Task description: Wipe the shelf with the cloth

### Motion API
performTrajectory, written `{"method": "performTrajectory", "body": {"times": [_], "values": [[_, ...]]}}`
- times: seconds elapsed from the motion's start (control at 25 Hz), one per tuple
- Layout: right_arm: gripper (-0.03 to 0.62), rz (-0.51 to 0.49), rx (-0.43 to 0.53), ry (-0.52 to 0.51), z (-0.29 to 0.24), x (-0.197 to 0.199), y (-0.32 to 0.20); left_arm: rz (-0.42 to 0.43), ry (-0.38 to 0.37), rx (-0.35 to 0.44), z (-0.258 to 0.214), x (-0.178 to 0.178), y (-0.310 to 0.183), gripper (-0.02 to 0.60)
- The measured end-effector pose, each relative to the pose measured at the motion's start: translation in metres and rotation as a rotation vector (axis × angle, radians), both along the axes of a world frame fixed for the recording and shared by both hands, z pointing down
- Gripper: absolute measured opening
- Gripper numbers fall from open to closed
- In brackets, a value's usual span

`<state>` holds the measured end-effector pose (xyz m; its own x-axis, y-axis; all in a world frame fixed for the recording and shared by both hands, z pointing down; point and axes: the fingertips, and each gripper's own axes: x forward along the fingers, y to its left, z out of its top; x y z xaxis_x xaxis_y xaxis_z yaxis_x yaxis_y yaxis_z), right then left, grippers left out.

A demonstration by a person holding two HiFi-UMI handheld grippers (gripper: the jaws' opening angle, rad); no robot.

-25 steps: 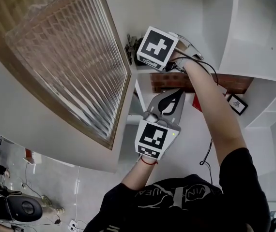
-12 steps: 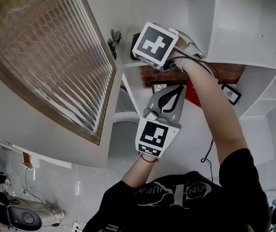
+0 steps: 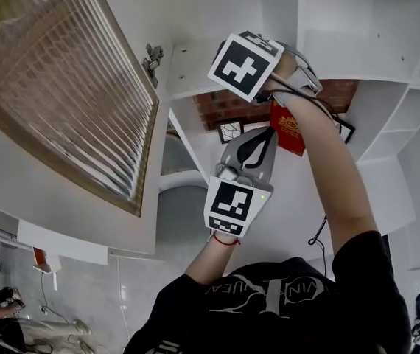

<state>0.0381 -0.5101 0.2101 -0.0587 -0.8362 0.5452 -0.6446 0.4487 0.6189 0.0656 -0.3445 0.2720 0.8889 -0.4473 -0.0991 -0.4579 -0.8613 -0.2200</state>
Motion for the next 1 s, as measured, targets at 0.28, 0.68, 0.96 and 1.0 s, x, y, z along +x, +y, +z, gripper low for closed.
{"method": "performTrajectory", "body": {"times": [0.28, 0.68, 0.96, 1.0], "values": [[0.009, 0.084, 0.029, 0.039, -0.001, 0.026, 0.014, 0.064, -0.012, 0.009, 0.004, 0.016, 0.012, -0.015], [0.009, -0.058, 0.003, -0.185, -0.001, 0.004, 0.033, -0.040, -0.023, -0.013, 0.012, -0.014, -0.016, -0.015], [0.009, -0.233, -0.012, -0.188, -0.001, -0.067, 0.020, -0.127, -0.034, -0.018, 0.016, -0.041, -0.026, -0.014], [0.009, -0.254, -0.017, -0.192, -0.001, -0.075, 0.018, -0.142, -0.035, -0.018, 0.017, -0.045, -0.028, -0.014]]}}
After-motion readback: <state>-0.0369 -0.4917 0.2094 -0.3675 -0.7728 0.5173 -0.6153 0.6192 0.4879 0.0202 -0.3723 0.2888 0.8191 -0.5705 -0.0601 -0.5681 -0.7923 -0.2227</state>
